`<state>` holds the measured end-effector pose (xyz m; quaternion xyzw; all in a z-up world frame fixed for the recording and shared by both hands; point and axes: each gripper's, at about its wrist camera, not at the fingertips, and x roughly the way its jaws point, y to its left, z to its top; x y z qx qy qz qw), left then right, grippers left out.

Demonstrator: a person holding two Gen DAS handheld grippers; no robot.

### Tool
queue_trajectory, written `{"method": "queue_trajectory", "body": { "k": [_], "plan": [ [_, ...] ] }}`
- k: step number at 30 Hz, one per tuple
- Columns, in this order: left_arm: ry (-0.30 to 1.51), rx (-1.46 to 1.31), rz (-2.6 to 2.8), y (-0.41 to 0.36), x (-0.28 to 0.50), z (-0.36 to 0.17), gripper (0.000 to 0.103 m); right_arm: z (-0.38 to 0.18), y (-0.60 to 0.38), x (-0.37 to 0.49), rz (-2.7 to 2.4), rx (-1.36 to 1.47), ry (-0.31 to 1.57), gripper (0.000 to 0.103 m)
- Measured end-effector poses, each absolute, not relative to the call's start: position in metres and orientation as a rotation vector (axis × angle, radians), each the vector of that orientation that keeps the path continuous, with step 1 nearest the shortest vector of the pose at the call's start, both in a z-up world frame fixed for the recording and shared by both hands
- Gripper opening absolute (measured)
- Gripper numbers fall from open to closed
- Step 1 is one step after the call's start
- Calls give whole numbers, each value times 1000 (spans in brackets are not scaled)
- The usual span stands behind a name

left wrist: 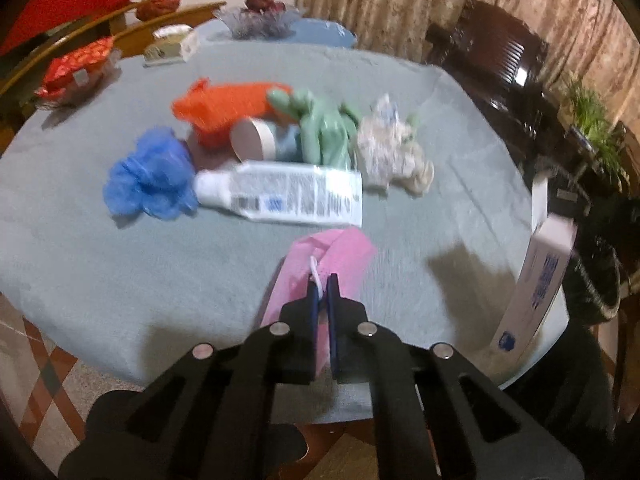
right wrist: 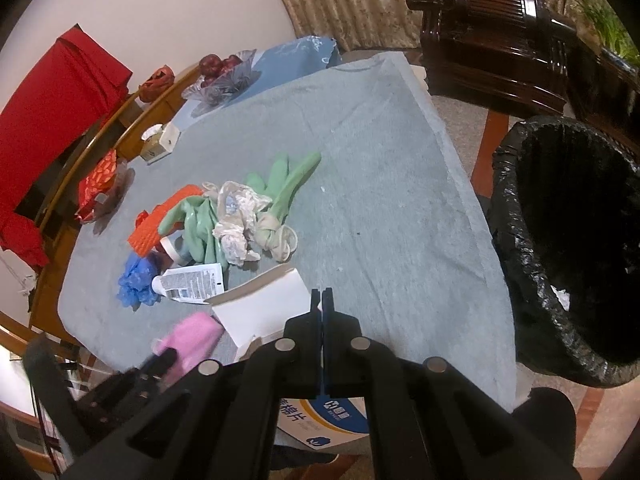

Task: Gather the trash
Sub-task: 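Grasp the pink mask with the left tool while the right tool holds the box, then carry the pink mask and white box with both tools over the bin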

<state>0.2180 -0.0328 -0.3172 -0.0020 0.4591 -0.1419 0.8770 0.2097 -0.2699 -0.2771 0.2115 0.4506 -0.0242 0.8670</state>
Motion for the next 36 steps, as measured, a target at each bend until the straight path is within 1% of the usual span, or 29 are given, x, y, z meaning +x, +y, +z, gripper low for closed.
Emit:
{"method": "queue_trajectory", "body": {
  "k": [6, 9, 12, 24, 30, 36],
  "plan": [
    [873, -1, -276, -40, 210, -262, 4, -263, -271, 198, -53, 427, 903, 1],
    [852, 8, -286, -49, 207, -245, 4, -255, -274, 193, -54, 431, 886, 1],
    [836, 10, -297, -56, 203, -233, 4, -246, -280, 185, -57, 437, 868, 1],
    [813, 37, -336, -89, 190, -214, 4, -210, -308, 156, -87, 445, 780, 1],
    [765, 53, -397, -122, 182, -190, 4, -187, -333, 138, -133, 430, 723, 1],
    [719, 72, -486, -170, 177, -167, 4, -168, -373, 119, -211, 414, 671, 1]
  ]
}}
